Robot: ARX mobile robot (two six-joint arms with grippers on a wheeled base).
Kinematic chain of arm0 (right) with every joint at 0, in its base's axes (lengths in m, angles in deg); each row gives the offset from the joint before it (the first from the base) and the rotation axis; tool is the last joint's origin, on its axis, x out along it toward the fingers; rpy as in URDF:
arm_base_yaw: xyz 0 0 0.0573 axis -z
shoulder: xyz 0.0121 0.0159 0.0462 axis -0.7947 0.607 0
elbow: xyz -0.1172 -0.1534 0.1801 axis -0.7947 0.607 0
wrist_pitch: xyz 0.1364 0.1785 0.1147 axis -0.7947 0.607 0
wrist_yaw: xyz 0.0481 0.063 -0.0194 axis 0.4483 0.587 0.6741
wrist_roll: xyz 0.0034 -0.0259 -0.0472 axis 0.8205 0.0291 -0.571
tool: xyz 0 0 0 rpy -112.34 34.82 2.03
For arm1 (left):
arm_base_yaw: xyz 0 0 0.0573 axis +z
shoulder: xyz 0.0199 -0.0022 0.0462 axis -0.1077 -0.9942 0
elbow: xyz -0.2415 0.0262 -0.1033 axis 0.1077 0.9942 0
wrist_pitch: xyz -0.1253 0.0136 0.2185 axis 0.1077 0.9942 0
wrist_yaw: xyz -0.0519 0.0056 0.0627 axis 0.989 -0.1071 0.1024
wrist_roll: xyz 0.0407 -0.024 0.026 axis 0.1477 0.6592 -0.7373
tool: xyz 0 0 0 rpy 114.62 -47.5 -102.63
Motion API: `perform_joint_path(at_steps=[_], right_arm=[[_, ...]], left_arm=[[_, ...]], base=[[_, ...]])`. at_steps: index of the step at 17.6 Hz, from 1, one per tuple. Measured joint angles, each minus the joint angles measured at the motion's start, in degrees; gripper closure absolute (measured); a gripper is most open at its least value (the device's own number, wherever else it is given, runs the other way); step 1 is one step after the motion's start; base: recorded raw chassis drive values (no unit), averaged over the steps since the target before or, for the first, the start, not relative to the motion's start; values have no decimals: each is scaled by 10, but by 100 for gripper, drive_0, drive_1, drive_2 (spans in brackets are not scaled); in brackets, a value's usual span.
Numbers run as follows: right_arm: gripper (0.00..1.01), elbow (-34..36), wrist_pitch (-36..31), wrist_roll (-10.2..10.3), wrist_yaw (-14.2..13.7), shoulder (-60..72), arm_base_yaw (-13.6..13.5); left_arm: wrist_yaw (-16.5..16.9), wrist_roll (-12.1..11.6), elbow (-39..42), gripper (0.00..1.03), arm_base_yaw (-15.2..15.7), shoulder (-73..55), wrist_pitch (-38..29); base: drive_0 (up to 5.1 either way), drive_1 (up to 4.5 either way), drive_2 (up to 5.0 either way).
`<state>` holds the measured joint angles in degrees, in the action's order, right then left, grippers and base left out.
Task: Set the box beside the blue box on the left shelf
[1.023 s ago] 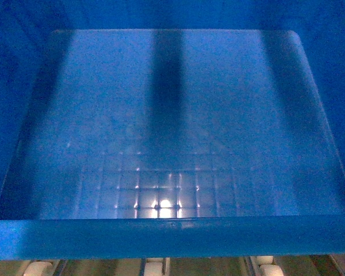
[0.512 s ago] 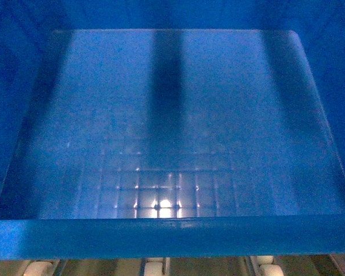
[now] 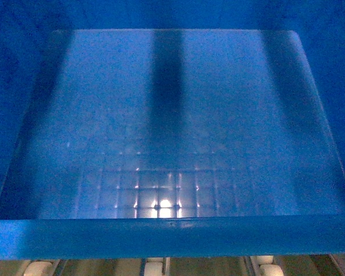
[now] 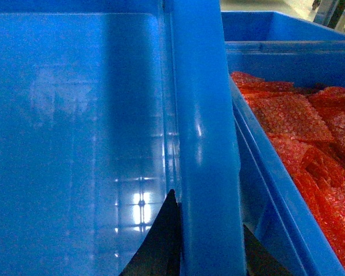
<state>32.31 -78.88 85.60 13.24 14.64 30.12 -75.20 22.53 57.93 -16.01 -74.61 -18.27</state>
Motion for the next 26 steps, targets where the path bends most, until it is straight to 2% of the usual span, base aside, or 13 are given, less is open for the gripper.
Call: perform_joint_path(at_steps=[22,23,24,25,26], right_arm=[[91,0,0,0,0,0,0],[91,4,-23,-8,-11,4,-2],[91,19,-89,-37,-53,23,-19],[90,20,-108,-55,-76,27,-25],[89,18,-99,-60,-84,24,-28]], left_arm=[[0,0,0,91,0,0,0],[-5,-7,3,91,-1,-1,-16],[-19,-18,23,91,-5,-3,-71],[-21,-26,24,91,-5,-3,-83],[-23,-25,23,91,-5,-2,-82]], base=[[0,0,0],[0,0,0],[0,0,0],[0,0,0],[0,0,0]])
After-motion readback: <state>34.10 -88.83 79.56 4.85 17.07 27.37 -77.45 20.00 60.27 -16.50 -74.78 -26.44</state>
